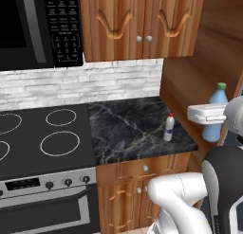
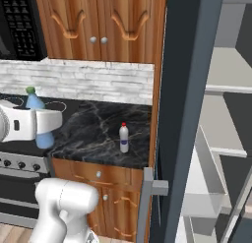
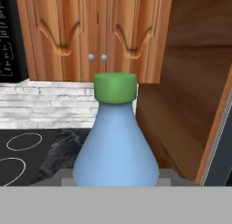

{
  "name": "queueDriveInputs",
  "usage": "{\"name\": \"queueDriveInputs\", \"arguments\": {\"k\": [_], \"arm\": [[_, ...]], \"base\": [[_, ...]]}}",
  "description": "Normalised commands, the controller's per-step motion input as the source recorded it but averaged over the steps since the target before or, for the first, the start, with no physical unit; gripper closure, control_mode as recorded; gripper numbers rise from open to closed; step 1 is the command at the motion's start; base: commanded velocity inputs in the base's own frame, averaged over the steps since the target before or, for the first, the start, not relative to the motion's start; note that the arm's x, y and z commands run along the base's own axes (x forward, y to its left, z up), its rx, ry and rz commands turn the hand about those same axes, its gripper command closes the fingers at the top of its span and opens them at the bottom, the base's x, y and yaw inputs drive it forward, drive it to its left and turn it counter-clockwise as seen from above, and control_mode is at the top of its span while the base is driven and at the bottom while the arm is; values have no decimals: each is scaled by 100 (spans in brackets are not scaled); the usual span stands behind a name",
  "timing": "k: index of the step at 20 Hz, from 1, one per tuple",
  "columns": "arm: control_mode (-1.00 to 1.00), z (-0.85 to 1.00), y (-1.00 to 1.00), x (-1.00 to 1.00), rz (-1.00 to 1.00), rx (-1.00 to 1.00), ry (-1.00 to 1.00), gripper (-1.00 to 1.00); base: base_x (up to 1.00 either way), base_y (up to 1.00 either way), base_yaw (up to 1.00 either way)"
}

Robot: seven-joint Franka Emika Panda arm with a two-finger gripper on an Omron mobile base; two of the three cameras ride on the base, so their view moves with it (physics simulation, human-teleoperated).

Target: Take the bottled waters from the counter and place them in the freezer to freeze. Close the freezer door after placing the bottles.

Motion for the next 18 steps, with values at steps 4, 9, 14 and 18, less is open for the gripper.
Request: {"name": "queueDriveInputs", "arguments": {"k": [4, 9, 14, 18], "arm": [[100, 0, 0, 0, 0, 0, 0, 100], [100, 0, 0, 0, 0, 0, 0, 100], [100, 0, 0, 0, 0, 0, 0, 100], [100, 0, 0, 0, 0, 0, 0, 100]], "base": [[-52, 36, -5], [-61, 11, -5], [-61, 0, -5], [-63, 0, -5]]}}
